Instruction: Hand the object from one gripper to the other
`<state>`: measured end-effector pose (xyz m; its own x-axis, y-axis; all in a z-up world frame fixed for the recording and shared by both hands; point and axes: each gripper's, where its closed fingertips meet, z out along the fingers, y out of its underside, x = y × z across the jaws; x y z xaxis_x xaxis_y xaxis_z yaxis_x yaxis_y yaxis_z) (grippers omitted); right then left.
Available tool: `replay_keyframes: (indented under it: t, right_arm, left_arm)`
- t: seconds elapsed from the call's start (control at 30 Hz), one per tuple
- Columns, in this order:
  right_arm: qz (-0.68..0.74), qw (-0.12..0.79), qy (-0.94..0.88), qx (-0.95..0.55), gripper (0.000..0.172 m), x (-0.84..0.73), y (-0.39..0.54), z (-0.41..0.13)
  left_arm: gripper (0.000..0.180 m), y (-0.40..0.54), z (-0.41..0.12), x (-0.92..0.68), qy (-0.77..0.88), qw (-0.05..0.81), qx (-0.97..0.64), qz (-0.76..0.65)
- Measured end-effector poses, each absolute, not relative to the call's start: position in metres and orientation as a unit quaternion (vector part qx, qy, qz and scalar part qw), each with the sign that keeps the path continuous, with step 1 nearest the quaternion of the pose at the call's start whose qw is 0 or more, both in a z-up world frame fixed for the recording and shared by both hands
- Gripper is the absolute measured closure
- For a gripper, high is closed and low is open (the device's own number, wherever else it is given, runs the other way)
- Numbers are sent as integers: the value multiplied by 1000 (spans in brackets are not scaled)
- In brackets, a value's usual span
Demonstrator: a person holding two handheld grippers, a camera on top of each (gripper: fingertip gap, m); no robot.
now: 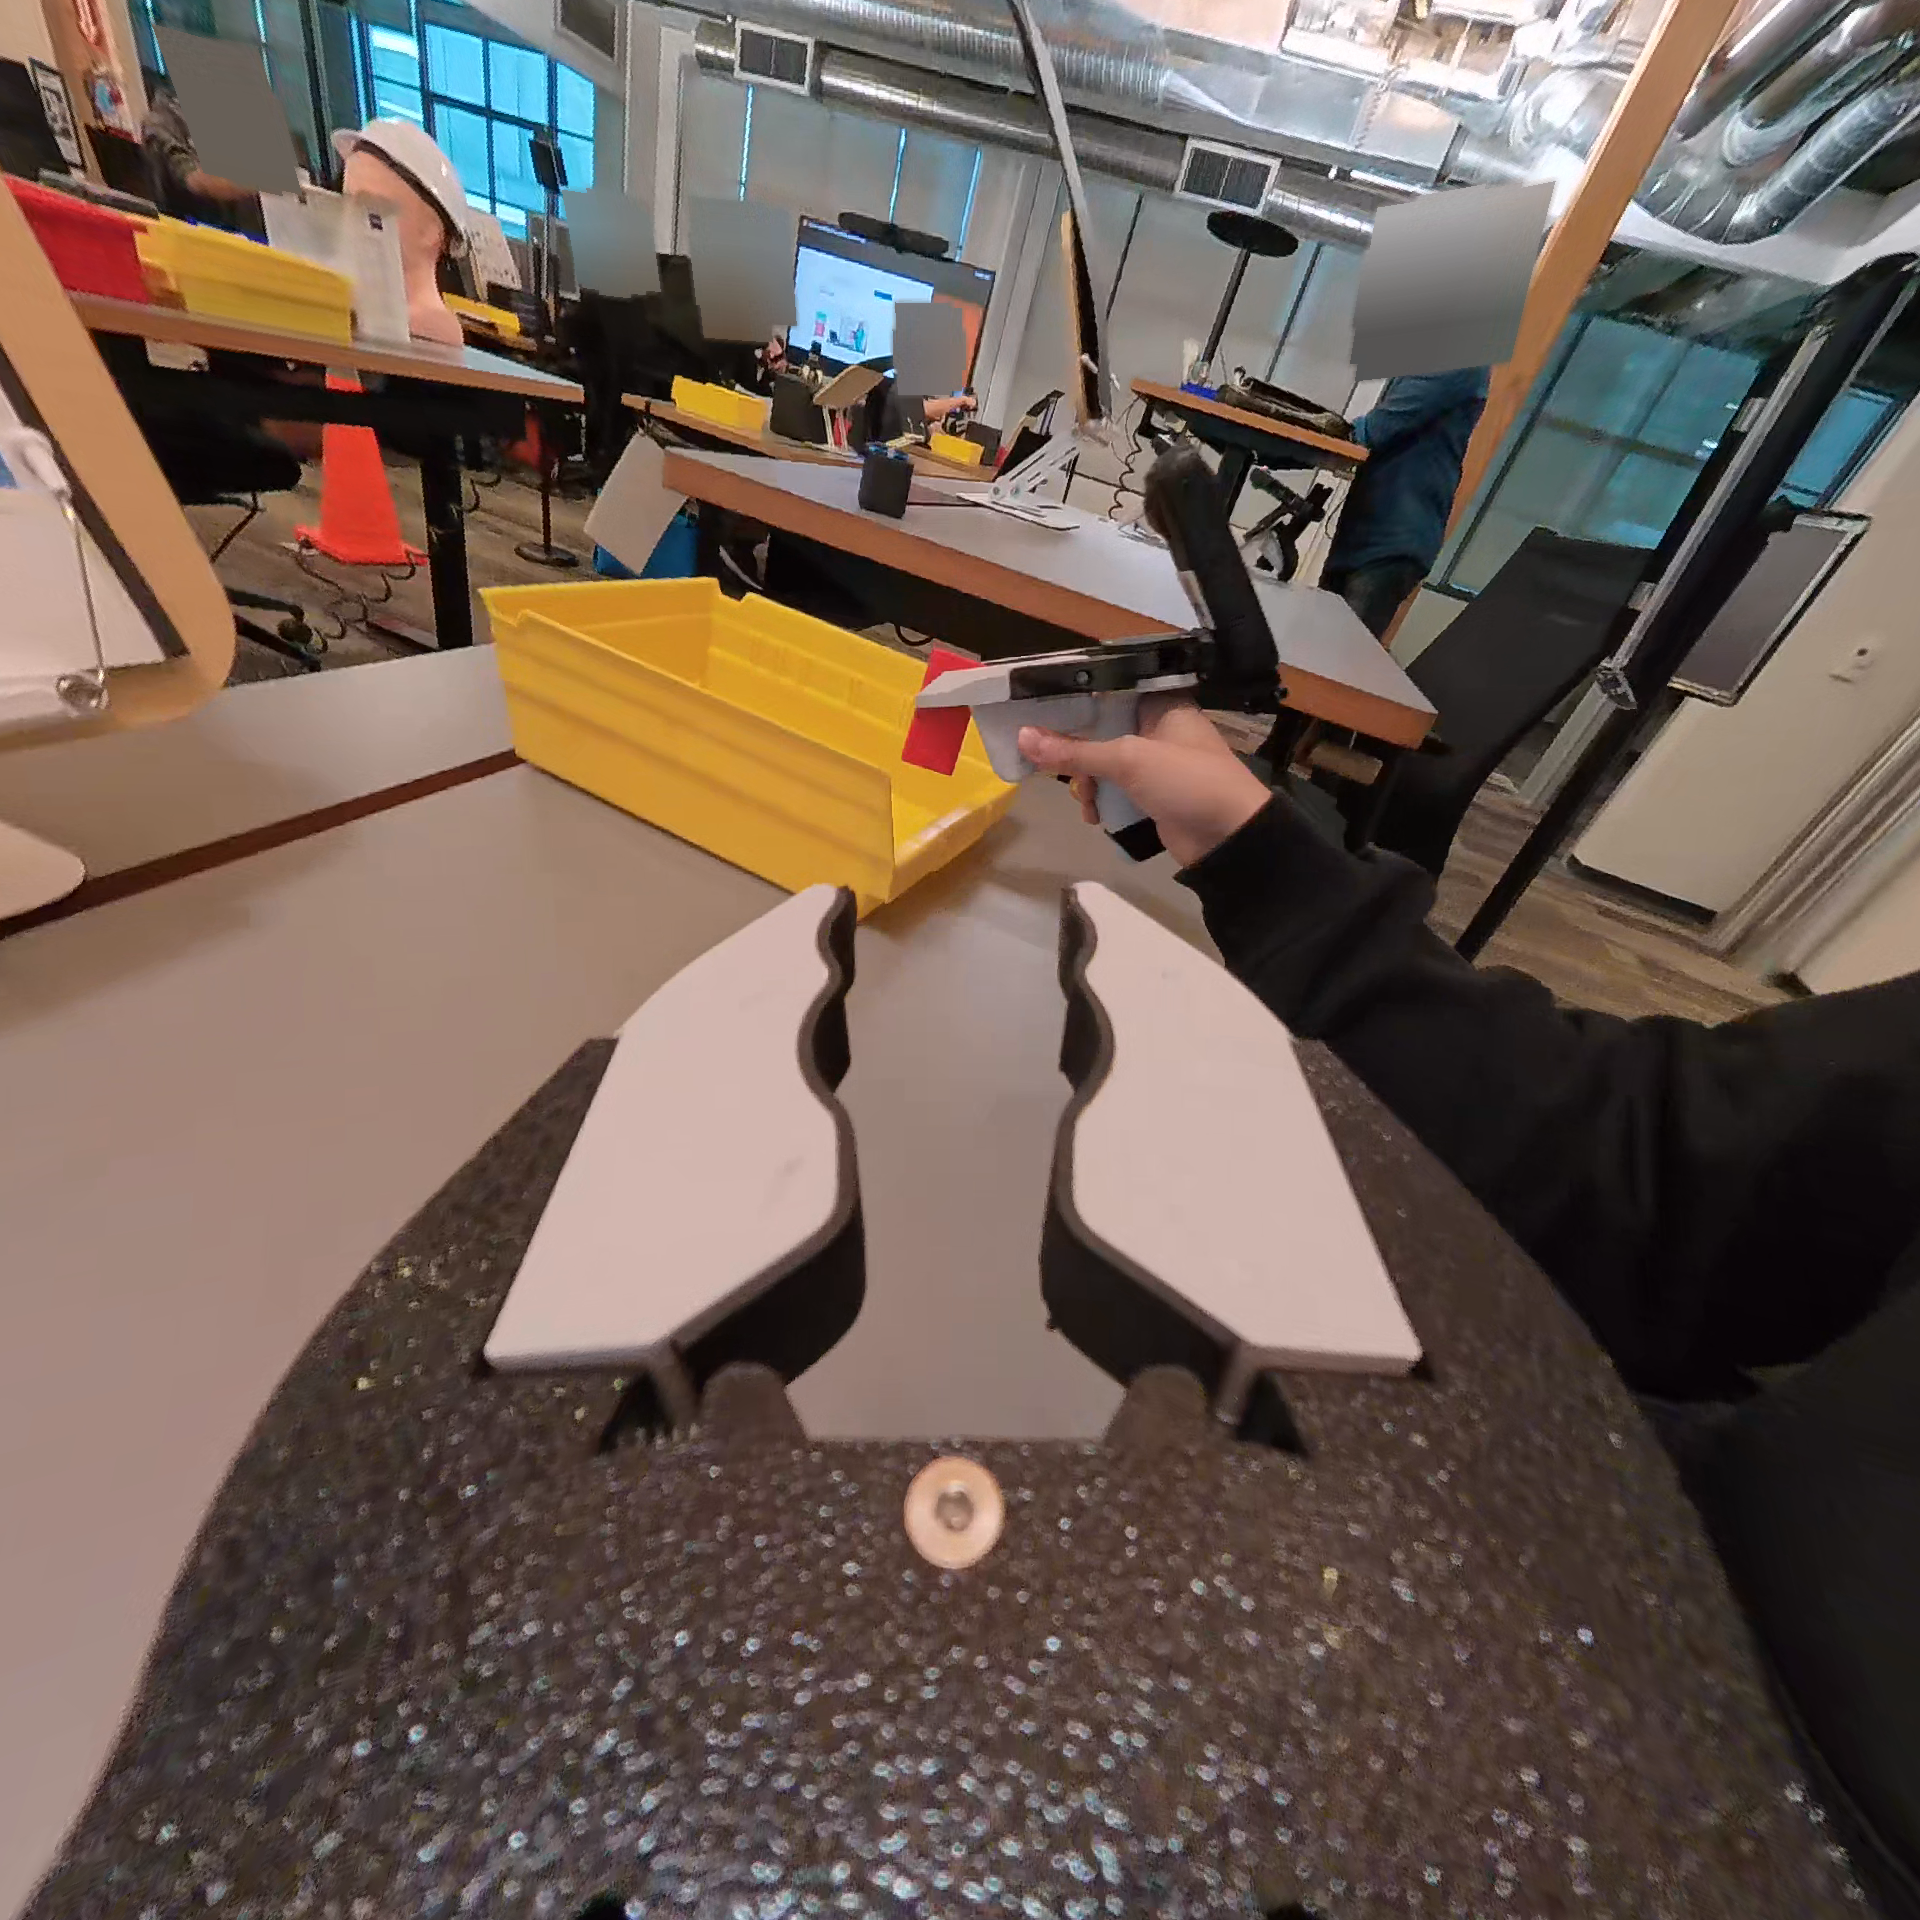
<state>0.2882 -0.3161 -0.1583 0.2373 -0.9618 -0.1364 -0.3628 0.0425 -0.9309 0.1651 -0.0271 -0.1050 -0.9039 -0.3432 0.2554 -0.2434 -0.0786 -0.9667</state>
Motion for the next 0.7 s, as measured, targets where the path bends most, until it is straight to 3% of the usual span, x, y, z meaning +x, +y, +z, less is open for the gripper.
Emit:
replay_keyframes:
  t: [0.27,0.53,0.7]
  right_arm:
    - [-291,380,573,-666,136,322,-331,-194]
    - [-241,339,582,-699,136,336,-326,-225]
    - [-268,355,578,-684,100,330,-328,-211]
  left_arm:
    - [147,-11,-122,164,683,35,-246,-687]
    - [143,17,-136,162,707,66,-275,-649]
    - [135,66,-134,178,706,123,-327,-616]
